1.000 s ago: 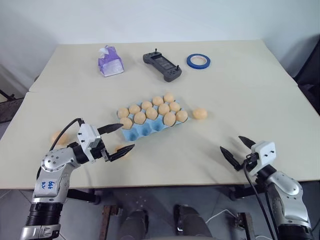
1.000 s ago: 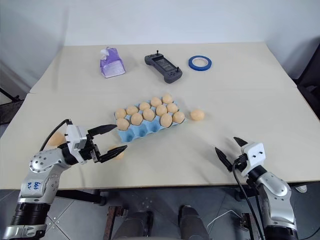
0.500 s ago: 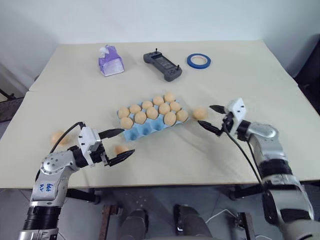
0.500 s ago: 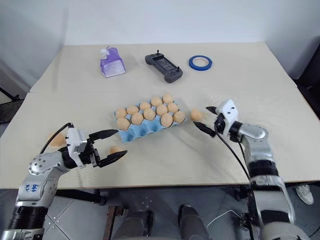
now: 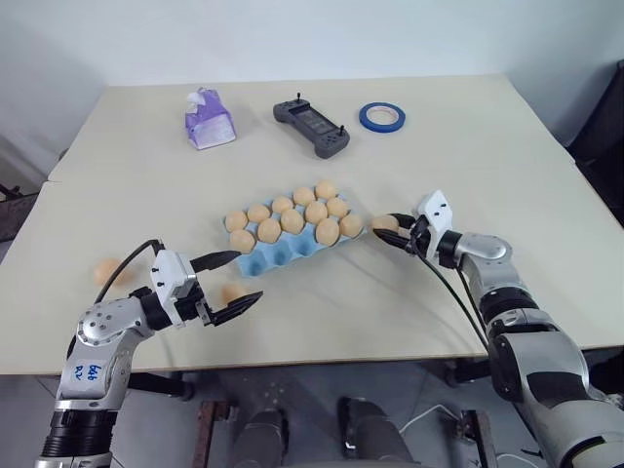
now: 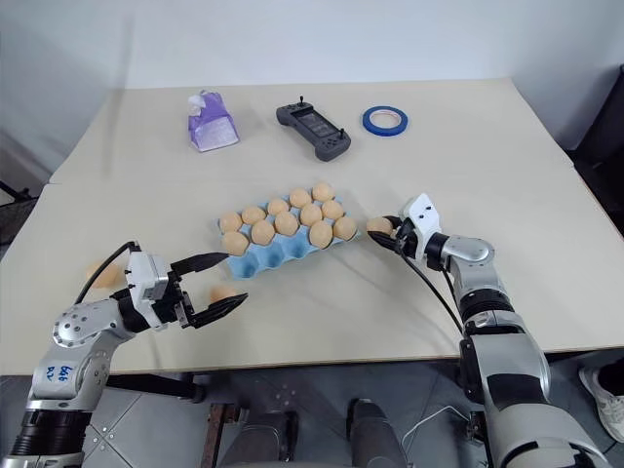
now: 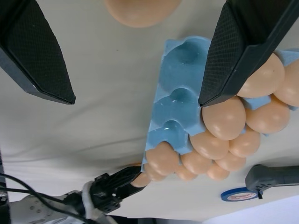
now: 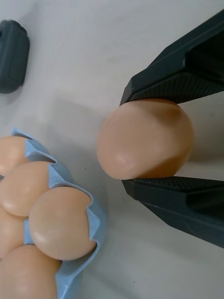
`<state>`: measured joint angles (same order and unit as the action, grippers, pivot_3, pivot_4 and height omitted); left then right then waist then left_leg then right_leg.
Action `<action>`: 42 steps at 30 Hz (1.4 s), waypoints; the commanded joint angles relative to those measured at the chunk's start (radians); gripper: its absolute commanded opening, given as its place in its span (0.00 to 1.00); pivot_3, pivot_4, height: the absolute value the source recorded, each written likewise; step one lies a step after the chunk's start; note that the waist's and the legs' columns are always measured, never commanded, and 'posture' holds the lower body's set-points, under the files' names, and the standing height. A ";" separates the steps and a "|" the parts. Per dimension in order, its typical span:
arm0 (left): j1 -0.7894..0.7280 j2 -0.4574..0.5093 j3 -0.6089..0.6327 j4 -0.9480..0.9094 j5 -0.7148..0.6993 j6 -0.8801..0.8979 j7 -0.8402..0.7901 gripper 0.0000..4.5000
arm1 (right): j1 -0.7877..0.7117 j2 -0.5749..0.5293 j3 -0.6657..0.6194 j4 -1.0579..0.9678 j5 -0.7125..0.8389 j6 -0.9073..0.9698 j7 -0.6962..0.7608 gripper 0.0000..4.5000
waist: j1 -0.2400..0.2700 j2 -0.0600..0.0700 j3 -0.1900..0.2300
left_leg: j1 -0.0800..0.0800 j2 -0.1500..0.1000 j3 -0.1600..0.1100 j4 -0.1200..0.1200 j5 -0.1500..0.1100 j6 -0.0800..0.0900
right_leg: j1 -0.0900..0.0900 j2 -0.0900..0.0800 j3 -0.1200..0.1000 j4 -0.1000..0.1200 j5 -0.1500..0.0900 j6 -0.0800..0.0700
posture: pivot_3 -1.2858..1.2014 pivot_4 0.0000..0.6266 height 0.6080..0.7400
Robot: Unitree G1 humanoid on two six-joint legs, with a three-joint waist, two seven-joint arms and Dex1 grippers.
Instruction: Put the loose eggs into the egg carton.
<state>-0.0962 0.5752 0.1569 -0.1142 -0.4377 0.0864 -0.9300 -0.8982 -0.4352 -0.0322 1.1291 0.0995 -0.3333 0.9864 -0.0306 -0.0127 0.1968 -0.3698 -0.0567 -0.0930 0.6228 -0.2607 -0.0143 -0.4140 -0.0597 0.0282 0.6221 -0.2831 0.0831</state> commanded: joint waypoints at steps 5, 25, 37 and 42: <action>0.027 0.005 0.060 -0.039 -0.028 -0.004 0.034 1.00 | 0.035 0.037 -0.024 -0.345 0.095 0.146 0.009 0.43 | -0.002 0.000 0.000 | 0.000 0.001 0.002 0.000 0.000 0.000 | -0.002 0.001 0.003 0.002 0.000 0.000 | 0.52 0.24 1.00; 0.122 -0.006 0.124 -0.078 -0.040 0.005 0.093 1.00 | 0.153 0.298 0.172 -0.741 0.049 0.424 -0.229 0.76 | 0.003 0.000 0.000 | -0.002 0.002 0.003 -0.001 -0.001 -0.001 | -0.006 0.001 0.004 0.003 0.000 0.000 | 0.52 0.24 1.00; 0.169 -0.004 0.152 -0.099 -0.046 0.004 0.110 1.00 | 0.330 0.116 0.131 -1.074 0.226 0.476 0.030 1.00 | 0.005 -0.001 0.000 | -0.005 0.004 0.006 -0.003 -0.002 -0.001 | -0.011 0.002 0.006 0.003 0.000 -0.001 | 0.52 0.24 1.00; 0.255 0.029 0.236 -0.069 -0.038 -0.016 0.098 1.00 | 0.480 -0.070 0.037 -1.102 0.235 0.326 0.140 1.00 | 0.007 -0.001 0.000 | -0.005 0.003 0.007 -0.002 -0.002 0.000 | -0.010 0.002 0.006 0.000 0.000 0.000 | 0.52 0.24 1.00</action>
<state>0.1379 0.5844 0.3368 -0.1801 -0.4656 0.0915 -0.8245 -0.4365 -0.4745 0.0550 0.0688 0.3122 0.0660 1.0797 -0.0234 -0.0136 0.1965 -0.3752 -0.0533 -0.0860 0.6207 -0.2630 -0.0143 -0.4235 -0.0578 0.0344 0.6219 -0.2833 0.0826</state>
